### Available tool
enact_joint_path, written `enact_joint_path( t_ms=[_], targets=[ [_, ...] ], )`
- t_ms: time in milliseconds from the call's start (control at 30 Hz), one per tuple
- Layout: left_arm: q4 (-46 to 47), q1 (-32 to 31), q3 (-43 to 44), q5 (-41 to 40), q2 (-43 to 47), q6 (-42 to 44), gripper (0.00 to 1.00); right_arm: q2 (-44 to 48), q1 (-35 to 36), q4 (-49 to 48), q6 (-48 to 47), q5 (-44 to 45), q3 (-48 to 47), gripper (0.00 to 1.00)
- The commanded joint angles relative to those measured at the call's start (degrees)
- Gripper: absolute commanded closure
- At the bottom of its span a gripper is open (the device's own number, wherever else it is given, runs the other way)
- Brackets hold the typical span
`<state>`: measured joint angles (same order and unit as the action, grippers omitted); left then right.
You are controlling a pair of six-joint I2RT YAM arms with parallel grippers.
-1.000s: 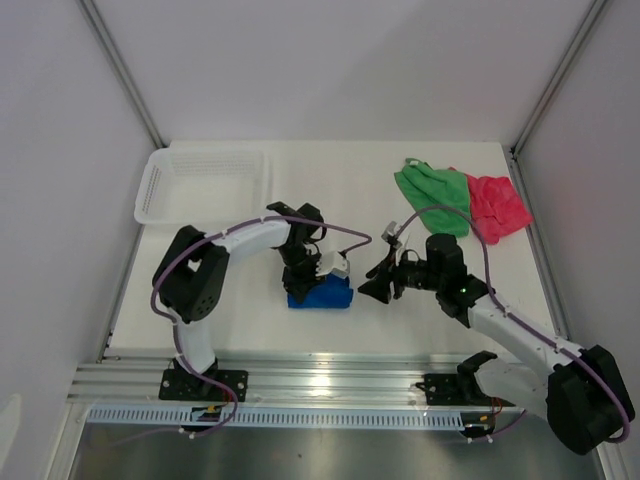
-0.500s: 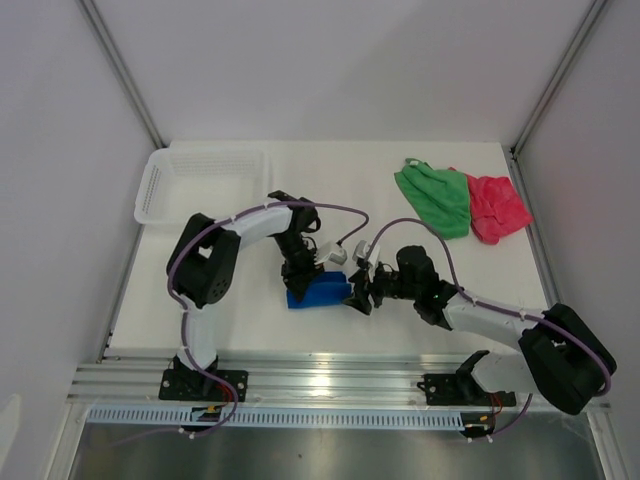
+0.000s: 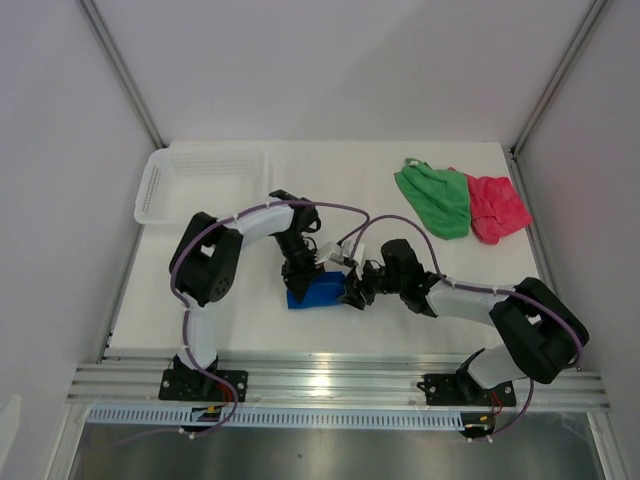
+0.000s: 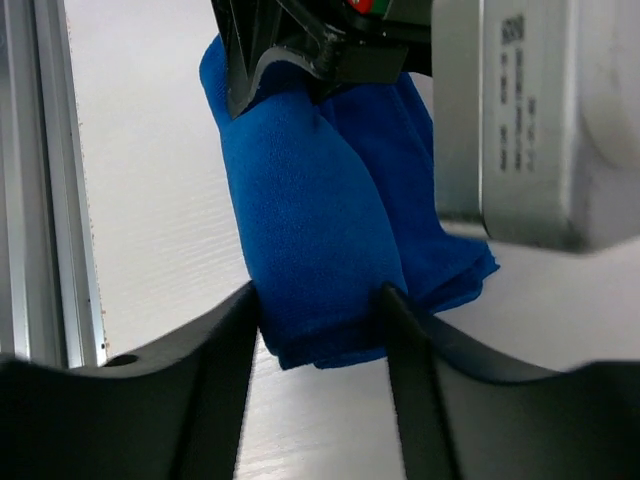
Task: Roll the towels
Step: Roll the towel
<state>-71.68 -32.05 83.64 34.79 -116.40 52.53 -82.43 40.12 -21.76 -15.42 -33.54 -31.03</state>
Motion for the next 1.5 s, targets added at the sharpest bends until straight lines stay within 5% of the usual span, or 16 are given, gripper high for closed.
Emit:
enact_joint_path(
  t_ms=[0, 33, 133, 200, 300, 400, 600, 1000, 1267, 1467],
  targets=[
    [-1.3, 0.8, 1.8, 0.8, -1.9, 1.5, 0.81, -2.4, 0.5, 2.4, -1.4, -2.1, -4.8, 0.51],
    [-1.4, 1.0, 2.0, 0.8, -1.9, 1.4, 0.8, -2.9, 0.4, 3.7, -1.6, -2.5, -5.4, 0.68],
    [-1.3, 1.9, 2.1, 0.7, -1.5, 0.9, 0.74, -3.8, 0.1, 6.7, -0.3, -4.2, -6.2, 0.94],
    [-1.1, 2.5, 2.1, 0.7, -1.1, 0.4, 0.65, -3.9, -0.3, 7.7, 0.8, -5.0, -6.2, 0.99],
    [-0.7, 3.7, 2.1, 1.2, -0.2, -1.2, 0.51, -3.8, -1.1, 9.4, 3.7, -6.4, -6.6, 1.0],
    [0.3, 5.2, 1.8, 2.9, 2.1, -3.9, 0.48, -3.7, -2.1, 9.9, 8.8, -8.8, -6.8, 1.0],
    [6.5, 7.1, -1.5, 3.1, 7.4, -12.7, 0.46, -5.5, -4.6, 7.5, 21.5, -11.6, -6.3, 1.0],
    [23.6, 7.1, -4.1, -10.3, 17.8, -25.0, 0.45, -21.2, -11.2, 1.0, 41.0, -14.5, -10.3, 1.0],
    [26.5, -0.2, -8.7, -20.7, 26.7, -7.2, 0.41, -24.5, -12.2, 6.1, 43.8, -14.2, -14.1, 0.98],
    [38.9, -12.9, -23.8, -27.3, 32.7, 10.6, 0.35, -27.3, -12.9, 6.3, 45.4, -14.8, -16.0, 0.96]
  ],
)
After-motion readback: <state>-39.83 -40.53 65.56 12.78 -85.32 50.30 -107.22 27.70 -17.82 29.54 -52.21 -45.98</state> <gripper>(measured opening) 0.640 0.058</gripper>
